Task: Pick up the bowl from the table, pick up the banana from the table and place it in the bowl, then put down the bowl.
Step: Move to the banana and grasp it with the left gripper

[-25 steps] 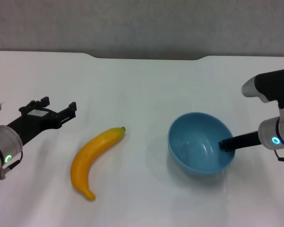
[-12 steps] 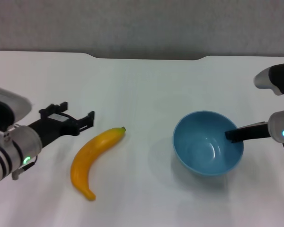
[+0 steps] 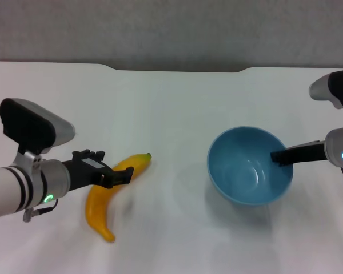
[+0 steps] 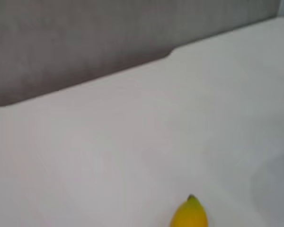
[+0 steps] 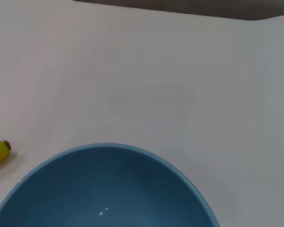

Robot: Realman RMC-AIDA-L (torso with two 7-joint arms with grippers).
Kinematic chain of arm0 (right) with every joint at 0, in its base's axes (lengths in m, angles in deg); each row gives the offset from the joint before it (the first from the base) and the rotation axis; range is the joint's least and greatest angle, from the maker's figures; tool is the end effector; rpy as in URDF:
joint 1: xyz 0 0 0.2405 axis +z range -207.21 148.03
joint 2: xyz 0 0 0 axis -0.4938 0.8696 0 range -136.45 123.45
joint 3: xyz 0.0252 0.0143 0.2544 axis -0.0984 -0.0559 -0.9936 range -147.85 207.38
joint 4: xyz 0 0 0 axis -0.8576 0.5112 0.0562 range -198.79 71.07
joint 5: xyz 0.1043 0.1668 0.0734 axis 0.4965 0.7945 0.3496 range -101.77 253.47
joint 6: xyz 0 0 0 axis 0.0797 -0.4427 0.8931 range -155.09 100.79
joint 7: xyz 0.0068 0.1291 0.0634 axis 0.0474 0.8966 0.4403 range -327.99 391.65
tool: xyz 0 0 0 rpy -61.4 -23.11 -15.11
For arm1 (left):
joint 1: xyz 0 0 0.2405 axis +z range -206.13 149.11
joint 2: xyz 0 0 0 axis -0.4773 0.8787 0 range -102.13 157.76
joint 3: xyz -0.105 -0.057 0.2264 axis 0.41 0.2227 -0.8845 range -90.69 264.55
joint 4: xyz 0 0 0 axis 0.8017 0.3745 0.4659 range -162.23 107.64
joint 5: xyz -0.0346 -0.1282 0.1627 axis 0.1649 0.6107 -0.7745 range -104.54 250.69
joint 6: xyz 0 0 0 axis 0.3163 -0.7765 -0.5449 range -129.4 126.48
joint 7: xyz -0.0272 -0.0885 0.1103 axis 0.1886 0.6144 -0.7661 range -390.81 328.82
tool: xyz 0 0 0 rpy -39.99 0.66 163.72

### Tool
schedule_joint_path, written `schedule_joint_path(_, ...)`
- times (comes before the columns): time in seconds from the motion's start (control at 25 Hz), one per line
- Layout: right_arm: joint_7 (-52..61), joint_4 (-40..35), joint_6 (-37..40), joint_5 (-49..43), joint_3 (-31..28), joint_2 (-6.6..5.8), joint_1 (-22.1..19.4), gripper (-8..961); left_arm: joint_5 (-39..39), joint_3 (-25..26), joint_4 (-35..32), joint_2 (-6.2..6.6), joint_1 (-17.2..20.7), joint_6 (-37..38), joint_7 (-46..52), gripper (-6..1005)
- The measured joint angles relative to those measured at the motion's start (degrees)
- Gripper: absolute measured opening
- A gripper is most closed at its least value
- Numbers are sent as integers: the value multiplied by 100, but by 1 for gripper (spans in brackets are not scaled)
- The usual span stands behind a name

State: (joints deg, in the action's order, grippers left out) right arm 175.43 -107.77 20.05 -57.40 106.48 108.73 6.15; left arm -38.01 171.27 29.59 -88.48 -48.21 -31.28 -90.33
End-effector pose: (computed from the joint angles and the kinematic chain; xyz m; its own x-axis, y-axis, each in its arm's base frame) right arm 0.2726 0.4114 -0.0187 0.5870 -0.7681 -0.2560 -0.7478 -0.3931 -0.5351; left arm -0.2629 0.3688 -0.0467 0.8013 0.5038 0.3225 0.5875 -0.5614 -0.5828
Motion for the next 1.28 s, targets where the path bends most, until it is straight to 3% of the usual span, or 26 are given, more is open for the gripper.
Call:
schedule_joint_path(0.56, 2, -305, 75, 90, 46, 1, -87, 33, -1147, -110, -257, -62, -380, -140, 1114, 882)
schedule_joint_path(1.28, -9, -373, 88, 169, 63, 0, -120, 37, -1276, -270, -869, -70, -630, 220, 1249, 880)
